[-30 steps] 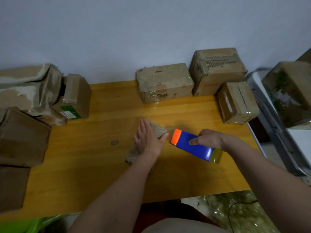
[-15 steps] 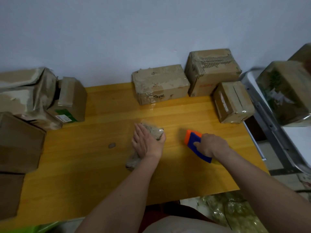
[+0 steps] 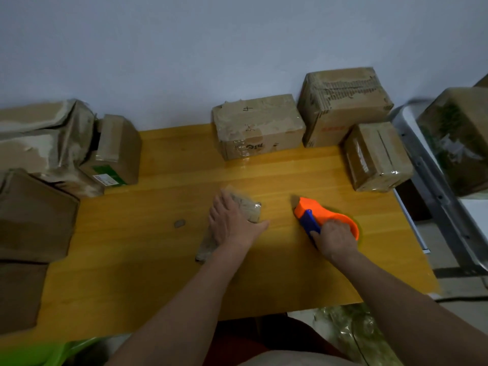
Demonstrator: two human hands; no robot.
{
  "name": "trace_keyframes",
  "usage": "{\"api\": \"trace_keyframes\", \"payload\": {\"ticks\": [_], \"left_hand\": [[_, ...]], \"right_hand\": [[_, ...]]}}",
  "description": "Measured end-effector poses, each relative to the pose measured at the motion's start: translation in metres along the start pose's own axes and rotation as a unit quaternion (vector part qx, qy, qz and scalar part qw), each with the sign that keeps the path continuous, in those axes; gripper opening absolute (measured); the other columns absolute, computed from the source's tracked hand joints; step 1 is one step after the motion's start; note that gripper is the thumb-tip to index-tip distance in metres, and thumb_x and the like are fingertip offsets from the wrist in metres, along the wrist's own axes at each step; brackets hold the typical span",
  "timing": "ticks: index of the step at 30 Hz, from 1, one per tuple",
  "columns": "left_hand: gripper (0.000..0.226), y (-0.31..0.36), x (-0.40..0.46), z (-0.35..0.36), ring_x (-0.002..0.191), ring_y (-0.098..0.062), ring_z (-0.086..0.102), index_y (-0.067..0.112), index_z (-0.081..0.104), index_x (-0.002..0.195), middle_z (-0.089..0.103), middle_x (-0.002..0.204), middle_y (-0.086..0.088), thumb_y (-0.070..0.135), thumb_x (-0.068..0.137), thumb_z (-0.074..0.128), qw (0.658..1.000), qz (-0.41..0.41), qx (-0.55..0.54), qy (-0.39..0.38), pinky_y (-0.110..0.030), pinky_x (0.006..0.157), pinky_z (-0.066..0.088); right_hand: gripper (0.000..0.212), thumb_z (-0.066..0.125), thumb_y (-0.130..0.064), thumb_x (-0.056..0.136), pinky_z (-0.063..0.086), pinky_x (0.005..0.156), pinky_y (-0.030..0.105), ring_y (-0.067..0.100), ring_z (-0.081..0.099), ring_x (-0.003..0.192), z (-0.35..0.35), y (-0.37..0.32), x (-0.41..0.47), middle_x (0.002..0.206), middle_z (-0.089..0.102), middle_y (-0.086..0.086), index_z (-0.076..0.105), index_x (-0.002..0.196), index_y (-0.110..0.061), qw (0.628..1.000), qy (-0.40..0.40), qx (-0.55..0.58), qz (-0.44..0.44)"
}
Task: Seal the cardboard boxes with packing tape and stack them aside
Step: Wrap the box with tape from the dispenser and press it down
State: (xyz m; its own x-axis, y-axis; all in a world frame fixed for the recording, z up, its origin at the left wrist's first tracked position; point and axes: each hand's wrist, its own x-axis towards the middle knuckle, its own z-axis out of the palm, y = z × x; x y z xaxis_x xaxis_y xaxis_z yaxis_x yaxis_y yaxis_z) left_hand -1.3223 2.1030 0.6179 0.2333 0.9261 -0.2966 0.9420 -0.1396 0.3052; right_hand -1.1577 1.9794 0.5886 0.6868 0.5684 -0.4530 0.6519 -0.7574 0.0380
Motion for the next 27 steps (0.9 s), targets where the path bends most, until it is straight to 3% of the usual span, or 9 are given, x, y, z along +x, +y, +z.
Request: {"api": "trace_keyframes", "payload": {"ticks": [3,6,9,11,16,19,21,23,27], "left_hand": [[0.134,-0.013,-0.007,-0.004,0.147,-0.027,0.010,0.012,-0.004,0.153,0.006,0.161,-0.007,0.071,0.061,0.075,0.999,0.006,-0.037,0.004,-0.039,0.120,0.010],[0.124,-0.021,-0.012,-0.007,0.144,-0.026,0.017,0.011,0.007,0.153,0.019,0.156,-0.007,0.064,0.065,0.077,0.996,0.002,-0.083,0.018,-0.037,0.118,0.016],[0.121,-0.021,-0.012,-0.006,0.145,-0.026,0.017,0.010,0.007,0.153,0.020,0.156,-0.008,0.063,0.068,0.075,0.996,-0.010,-0.088,0.005,-0.037,0.118,0.015],[0.116,-0.019,-0.010,-0.005,0.145,-0.026,0.015,0.010,0.006,0.153,0.018,0.157,-0.008,0.063,0.072,0.072,0.996,-0.015,-0.093,-0.003,-0.037,0.118,0.014],[0.110,-0.022,-0.005,-0.008,0.143,-0.025,0.019,0.013,0.008,0.154,0.021,0.155,-0.006,0.058,0.076,0.072,0.994,-0.017,-0.105,-0.030,-0.037,0.116,0.021],[0.116,-0.024,-0.003,-0.011,0.143,-0.025,0.018,0.011,0.006,0.153,0.020,0.155,-0.007,0.059,0.072,0.074,0.994,-0.005,-0.098,-0.056,-0.037,0.116,0.021],[0.117,-0.024,-0.001,-0.013,0.143,-0.026,0.017,0.010,0.006,0.153,0.019,0.155,-0.007,0.058,0.072,0.075,0.993,-0.004,-0.095,-0.071,-0.037,0.116,0.020],[0.114,-0.024,0.001,-0.014,0.141,-0.027,0.020,0.010,0.010,0.151,0.022,0.152,-0.008,0.057,0.071,0.075,0.992,-0.010,-0.106,-0.072,-0.039,0.116,0.023],[0.102,-0.024,0.002,-0.011,0.135,-0.027,0.028,0.009,0.020,0.147,0.031,0.145,-0.009,0.050,0.073,0.075,0.990,-0.008,-0.130,-0.056,-0.039,0.112,0.027]], "right_hand": [[0.057,0.057,-0.043,0.091,0.035,0.098,0.041,0.037,0.045,0.116,-0.002,-0.010,-0.004,0.123,0.050,0.022,0.045,0.121,0.004,0.994,0.096,0.053,0.019],[0.024,0.055,-0.016,0.091,0.034,0.088,0.036,0.035,0.050,0.097,0.000,-0.042,-0.026,0.100,0.055,0.024,0.056,0.102,0.005,0.920,0.245,0.276,-0.133],[0.035,0.040,-0.013,0.094,0.033,0.098,0.021,0.026,0.052,0.112,0.002,-0.087,-0.050,0.117,0.058,0.019,0.056,0.120,0.005,0.847,0.151,0.465,-0.209],[0.040,0.039,-0.007,0.097,0.025,0.106,0.015,0.024,0.044,0.129,0.003,-0.106,-0.056,0.137,0.050,0.015,0.046,0.136,0.003,0.831,0.092,0.513,-0.194],[0.045,0.039,-0.005,0.100,0.022,0.108,0.014,0.010,0.034,0.133,0.001,-0.115,-0.043,0.142,0.042,0.005,0.034,0.144,-0.004,0.819,-0.012,0.553,-0.149],[0.042,0.039,-0.010,0.101,0.028,0.110,0.026,0.021,0.037,0.137,-0.005,-0.111,-0.030,0.141,0.046,0.009,0.039,0.142,-0.006,0.815,-0.073,0.559,-0.135],[0.043,0.039,-0.014,0.101,0.022,0.110,0.024,0.025,0.033,0.139,-0.014,-0.107,-0.029,0.145,0.042,0.011,0.037,0.143,-0.005,0.855,-0.003,0.498,-0.144],[0.044,0.040,-0.014,0.101,0.018,0.110,0.020,0.023,0.031,0.140,-0.022,-0.108,-0.032,0.148,0.038,0.012,0.035,0.144,-0.004,0.874,0.077,0.427,-0.219],[0.043,0.046,-0.014,0.099,0.024,0.108,0.023,0.025,0.039,0.132,-0.022,-0.117,-0.025,0.139,0.049,0.012,0.043,0.140,-0.005,0.899,0.041,0.324,-0.292]]}}
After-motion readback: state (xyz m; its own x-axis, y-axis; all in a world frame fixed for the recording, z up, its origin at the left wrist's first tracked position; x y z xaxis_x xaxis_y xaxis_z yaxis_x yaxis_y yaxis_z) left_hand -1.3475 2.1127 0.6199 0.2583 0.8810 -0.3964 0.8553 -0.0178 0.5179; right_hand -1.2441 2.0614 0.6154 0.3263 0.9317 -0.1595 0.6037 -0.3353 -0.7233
